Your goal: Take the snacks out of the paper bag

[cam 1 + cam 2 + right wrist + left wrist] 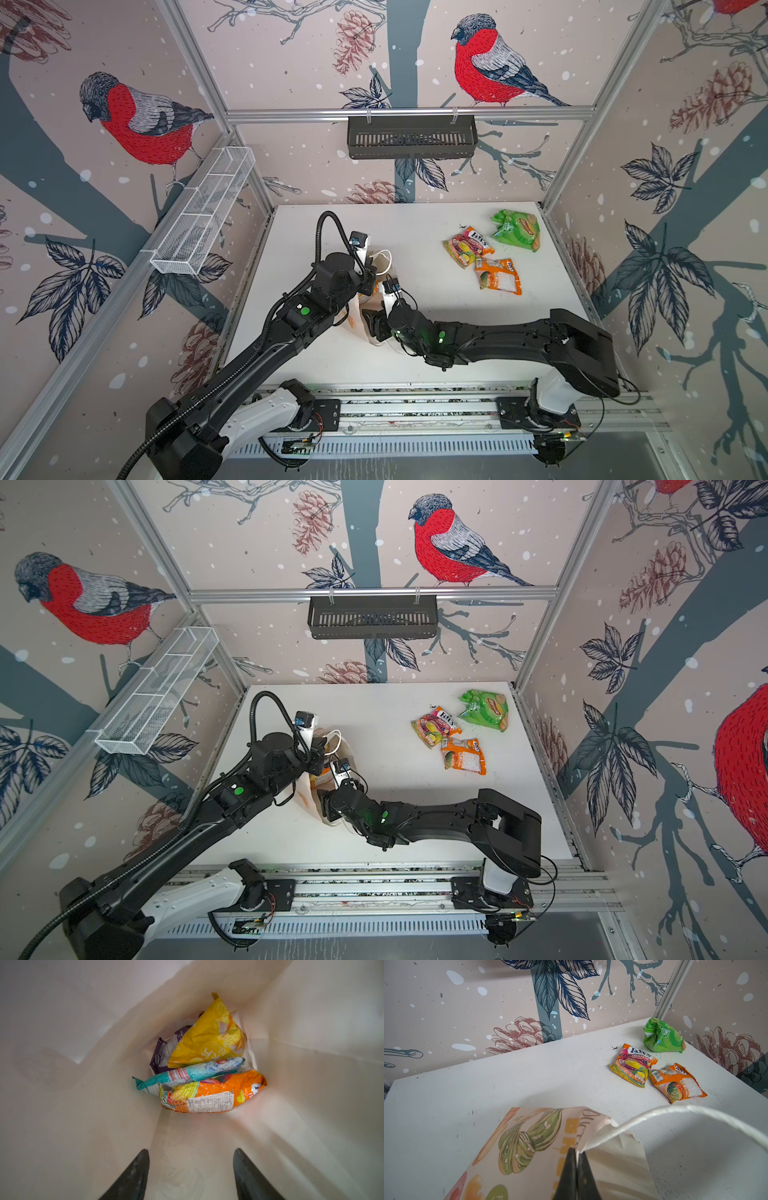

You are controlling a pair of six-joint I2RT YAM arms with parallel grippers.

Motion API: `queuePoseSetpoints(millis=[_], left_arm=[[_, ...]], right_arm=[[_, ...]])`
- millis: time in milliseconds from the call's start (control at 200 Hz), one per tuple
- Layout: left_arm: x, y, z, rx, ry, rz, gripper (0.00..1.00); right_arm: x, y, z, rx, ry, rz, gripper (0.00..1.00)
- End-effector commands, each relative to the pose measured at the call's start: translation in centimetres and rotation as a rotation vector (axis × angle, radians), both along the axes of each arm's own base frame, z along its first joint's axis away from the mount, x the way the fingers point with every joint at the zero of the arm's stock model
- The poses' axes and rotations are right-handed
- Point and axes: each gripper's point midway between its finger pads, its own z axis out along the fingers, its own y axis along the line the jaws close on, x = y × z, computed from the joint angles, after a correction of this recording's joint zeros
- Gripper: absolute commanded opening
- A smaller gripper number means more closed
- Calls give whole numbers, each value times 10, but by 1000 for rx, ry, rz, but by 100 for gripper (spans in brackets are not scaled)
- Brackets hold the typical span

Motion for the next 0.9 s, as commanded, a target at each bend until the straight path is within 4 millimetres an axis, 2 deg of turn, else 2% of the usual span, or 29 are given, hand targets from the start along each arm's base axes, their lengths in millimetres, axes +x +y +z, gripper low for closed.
queuePoseSetpoints(millis=[0, 455, 896], left_arm=[[2, -1, 11, -31, -34, 4, 0], [2, 0, 12, -31, -37, 7, 0], [2, 0, 11, -30, -34, 6, 0]], right_arm=[[1, 4, -3, -5, 13, -3, 65], [10, 9, -21, -59, 44, -9, 65], [25, 23, -24, -46, 31, -6, 70]])
